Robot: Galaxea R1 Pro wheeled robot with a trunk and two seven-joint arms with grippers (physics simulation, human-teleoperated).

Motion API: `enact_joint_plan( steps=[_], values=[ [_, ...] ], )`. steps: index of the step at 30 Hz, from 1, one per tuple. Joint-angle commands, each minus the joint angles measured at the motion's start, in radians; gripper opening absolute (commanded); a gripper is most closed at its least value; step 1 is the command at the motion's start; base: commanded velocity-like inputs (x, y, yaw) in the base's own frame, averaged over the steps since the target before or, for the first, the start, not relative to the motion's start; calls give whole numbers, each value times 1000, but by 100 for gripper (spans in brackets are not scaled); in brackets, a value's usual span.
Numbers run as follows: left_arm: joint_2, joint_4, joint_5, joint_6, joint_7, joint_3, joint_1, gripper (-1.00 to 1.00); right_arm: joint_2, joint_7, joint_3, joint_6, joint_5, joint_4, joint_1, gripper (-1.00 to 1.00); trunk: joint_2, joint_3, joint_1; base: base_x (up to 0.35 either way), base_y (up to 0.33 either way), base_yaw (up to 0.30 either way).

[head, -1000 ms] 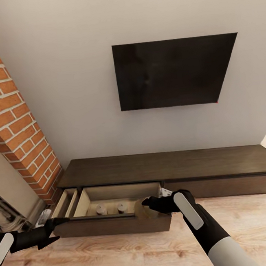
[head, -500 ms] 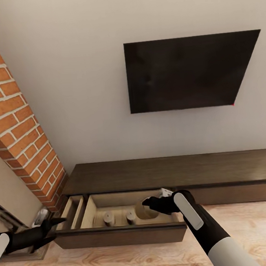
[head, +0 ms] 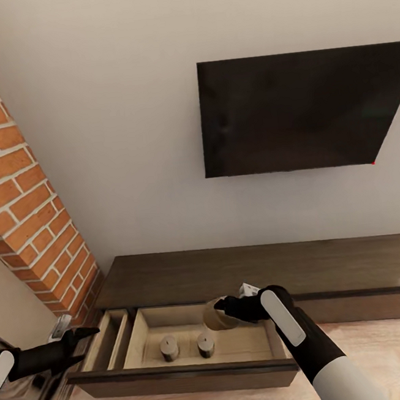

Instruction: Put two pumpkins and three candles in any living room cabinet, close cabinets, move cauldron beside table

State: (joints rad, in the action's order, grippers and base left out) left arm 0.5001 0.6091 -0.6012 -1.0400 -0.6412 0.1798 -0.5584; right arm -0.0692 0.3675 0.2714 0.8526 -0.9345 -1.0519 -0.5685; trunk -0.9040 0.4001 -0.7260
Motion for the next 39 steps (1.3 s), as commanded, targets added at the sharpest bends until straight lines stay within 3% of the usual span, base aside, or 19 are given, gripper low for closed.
enact_joint_plan(
  steps=[1, 5, 7, 11, 14, 29, 34, 39],
  values=[
    [0, 0, 0, 0, 0, 0, 0, 100, 0, 2, 1, -2, -6, 3, 0, -100, 0, 0, 0, 279, -114, 0],
    [0, 0, 0, 0, 0, 0, 0, 100, 0, 39, 1, -3, -5, 19, 0, -100, 0, 0, 0, 190, -116, 0],
    [0, 0, -1, 0, 0, 0, 0, 100, -1, 87, 0, -2, -5, 33, -1, -100, 0, 0, 0, 59, -41, 0],
    [0, 0, -2, 0, 0, 0, 0, 100, -4, 246, -2, 1, -7, 53, -3, -100, 0, 0, 0, 20, 1, 0],
    [0, 0, -2, 0, 0, 0, 0, 100, -22, 308, -2, 3, -7, 67, -8, -100, 0, 0, 0, 74, 144, 0],
    [1, 0, -7, -1, -1, 1, 3, 100, -27, 324, 0, 2, -3, 188, -33, -100, 0, 0, 0, 61, 28, 0],
    [1, 0, -8, -2, -2, 1, 3, 100, -30, 321, 1, -4, -2, 209, -38, -100, -35, 16, -19, 0, 0, 0],
    [13, 0, -8, -2, -11, 1, 3, 100, -25, 313, 7, -80, -2, 213, -38, -100, -70, 31, -38, 0, 0, 0]
  ],
)
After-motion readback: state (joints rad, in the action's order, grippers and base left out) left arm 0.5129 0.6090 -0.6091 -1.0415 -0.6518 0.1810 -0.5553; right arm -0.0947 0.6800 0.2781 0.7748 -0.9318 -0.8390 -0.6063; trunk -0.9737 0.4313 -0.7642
